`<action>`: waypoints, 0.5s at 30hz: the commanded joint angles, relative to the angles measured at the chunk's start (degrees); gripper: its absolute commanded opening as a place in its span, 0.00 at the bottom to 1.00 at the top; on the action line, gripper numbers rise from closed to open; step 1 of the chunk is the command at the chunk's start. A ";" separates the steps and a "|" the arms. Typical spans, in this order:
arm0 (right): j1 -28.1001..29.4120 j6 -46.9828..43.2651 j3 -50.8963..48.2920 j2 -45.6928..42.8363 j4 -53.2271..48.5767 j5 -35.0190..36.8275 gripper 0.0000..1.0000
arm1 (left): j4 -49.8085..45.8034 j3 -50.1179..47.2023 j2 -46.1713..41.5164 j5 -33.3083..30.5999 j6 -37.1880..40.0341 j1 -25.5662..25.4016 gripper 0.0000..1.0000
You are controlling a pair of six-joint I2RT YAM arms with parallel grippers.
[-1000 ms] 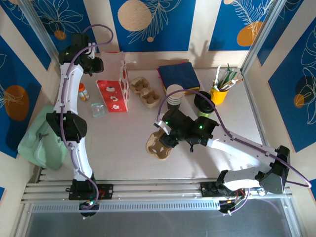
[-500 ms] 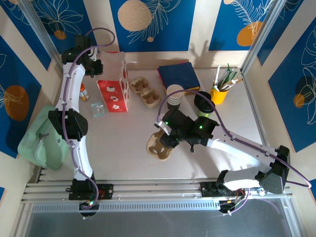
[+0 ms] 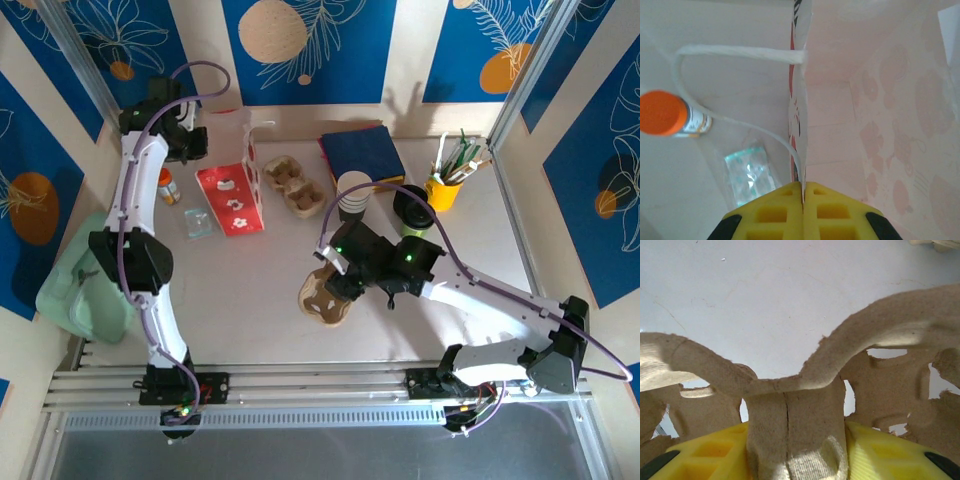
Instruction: Pack the takeout coffee
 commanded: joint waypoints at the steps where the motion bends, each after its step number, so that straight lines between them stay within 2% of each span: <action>1: 0.58 0.12 2.42 -2.42 -1.41 -0.44 0.45 | -1.59 -5.76 -7.45 3.15 -3.45 -0.46 0.01; 4: 0.66 0.01 2.68 -3.12 -1.57 -0.60 0.45 | -2.16 -11.23 -12.44 1.78 -5.83 -0.89 0.00; 9: 0.73 -0.16 3.50 -3.69 -2.60 -0.43 0.45 | -2.31 -20.85 -20.72 3.66 -9.20 -1.92 0.00; 15: 1.15 -0.69 4.48 -4.56 -3.32 -0.64 0.45 | -4.21 -27.77 -29.14 5.15 -9.57 -6.06 0.00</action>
